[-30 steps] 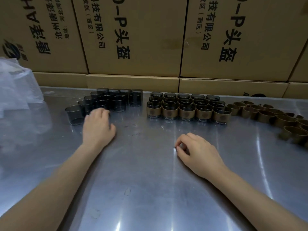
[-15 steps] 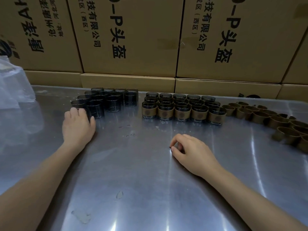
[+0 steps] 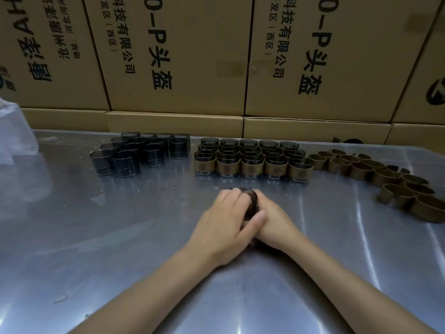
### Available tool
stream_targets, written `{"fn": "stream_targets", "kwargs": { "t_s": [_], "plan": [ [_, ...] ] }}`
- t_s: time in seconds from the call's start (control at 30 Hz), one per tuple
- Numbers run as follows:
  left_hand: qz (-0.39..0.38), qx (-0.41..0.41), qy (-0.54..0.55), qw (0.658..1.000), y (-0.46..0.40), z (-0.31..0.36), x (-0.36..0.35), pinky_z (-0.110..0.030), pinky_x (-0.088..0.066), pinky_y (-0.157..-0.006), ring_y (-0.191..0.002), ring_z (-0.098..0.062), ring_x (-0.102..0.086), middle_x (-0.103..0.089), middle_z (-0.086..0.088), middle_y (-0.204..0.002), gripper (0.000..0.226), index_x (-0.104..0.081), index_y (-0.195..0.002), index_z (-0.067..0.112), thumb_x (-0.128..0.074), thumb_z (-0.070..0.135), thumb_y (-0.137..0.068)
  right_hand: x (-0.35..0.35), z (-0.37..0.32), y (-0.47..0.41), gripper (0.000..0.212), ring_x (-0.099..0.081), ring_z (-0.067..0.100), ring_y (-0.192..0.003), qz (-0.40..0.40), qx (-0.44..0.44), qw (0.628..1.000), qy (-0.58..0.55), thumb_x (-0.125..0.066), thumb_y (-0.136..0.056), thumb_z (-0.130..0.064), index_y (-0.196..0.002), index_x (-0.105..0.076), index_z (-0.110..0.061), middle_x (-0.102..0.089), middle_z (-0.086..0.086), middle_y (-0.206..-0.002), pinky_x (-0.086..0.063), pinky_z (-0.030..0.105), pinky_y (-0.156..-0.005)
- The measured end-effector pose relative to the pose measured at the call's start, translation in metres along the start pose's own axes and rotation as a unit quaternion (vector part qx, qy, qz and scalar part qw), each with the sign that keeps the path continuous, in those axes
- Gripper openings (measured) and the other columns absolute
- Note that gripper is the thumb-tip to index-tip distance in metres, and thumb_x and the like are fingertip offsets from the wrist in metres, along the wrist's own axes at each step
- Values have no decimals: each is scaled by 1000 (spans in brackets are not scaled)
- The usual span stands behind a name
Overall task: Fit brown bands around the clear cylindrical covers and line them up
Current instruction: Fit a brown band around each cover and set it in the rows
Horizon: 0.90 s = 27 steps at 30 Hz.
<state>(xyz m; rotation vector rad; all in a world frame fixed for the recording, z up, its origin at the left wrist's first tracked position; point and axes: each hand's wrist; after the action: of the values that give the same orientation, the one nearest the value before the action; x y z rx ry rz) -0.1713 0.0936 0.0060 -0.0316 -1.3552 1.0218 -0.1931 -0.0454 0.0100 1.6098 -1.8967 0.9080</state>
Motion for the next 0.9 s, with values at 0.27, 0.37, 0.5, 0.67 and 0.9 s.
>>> {"fn": "stream_targets", "kwargs": {
  "t_s": [0.27, 0.37, 0.5, 0.67, 0.9],
  "plan": [
    [94, -15, 55, 994, -13, 5, -8, -14, -32, -93, -109, -10, -40, -46, 6, -109, 31, -55, -101, 14, -44, 41, -91, 3, 8, -2, 48, -61, 3, -94, 91, 34, 983, -154, -74, -77, -23, -117, -50, -37, -65, -17, -97, -50, 24, -81],
    [146, 3, 140, 979, -14, 0, -7, -6, -25, -102, -120, -4, -41, -43, 10, -124, 46, -52, -122, 16, -61, 39, -83, 2, 9, -4, 58, -64, -3, -89, 121, 47, 961, -242, -84, -69, -8, -116, -55, -28, -68, -17, -95, -50, 13, -73],
    [63, 111, 296, 947, -20, -7, -10, -24, -39, -108, -126, 2, -47, -52, 16, -136, 69, -44, -137, 33, -70, 46, -75, -1, 10, -7, 57, -67, 4, -92, 139, 36, 951, -273, -81, -69, 1, -109, -56, -30, -70, -16, -94, -56, 30, -84],
    [95, 104, 347, 927, -19, -7, -8, -17, -49, -92, -113, 3, -58, -61, 26, -116, 55, -50, -119, 43, -78, 36, -71, -2, 12, -9, 55, -66, 13, -99, 137, 29, 955, -261, -78, -69, 2, -108, -59, -31, -69, -8, -103, -54, 44, -91],
    [134, 112, 335, 926, -18, 7, -3, -14, -46, -88, -110, 4, -56, -60, 24, -110, 56, -52, -111, 34, -82, 35, -64, 0, 9, -4, 60, -61, -2, -102, 143, 71, 964, -213, -80, -68, -3, -118, -59, -30, -66, -18, -108, -50, 17, -86]
  ]
}}
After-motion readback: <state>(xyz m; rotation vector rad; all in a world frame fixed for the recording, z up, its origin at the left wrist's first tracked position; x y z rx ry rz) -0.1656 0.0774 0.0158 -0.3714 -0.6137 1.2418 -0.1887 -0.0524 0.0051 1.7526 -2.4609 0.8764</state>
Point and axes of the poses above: each hand's wrist, its own y-axis away from the middle knuckle, its own x-axis out of the back of the hand, z = x × y
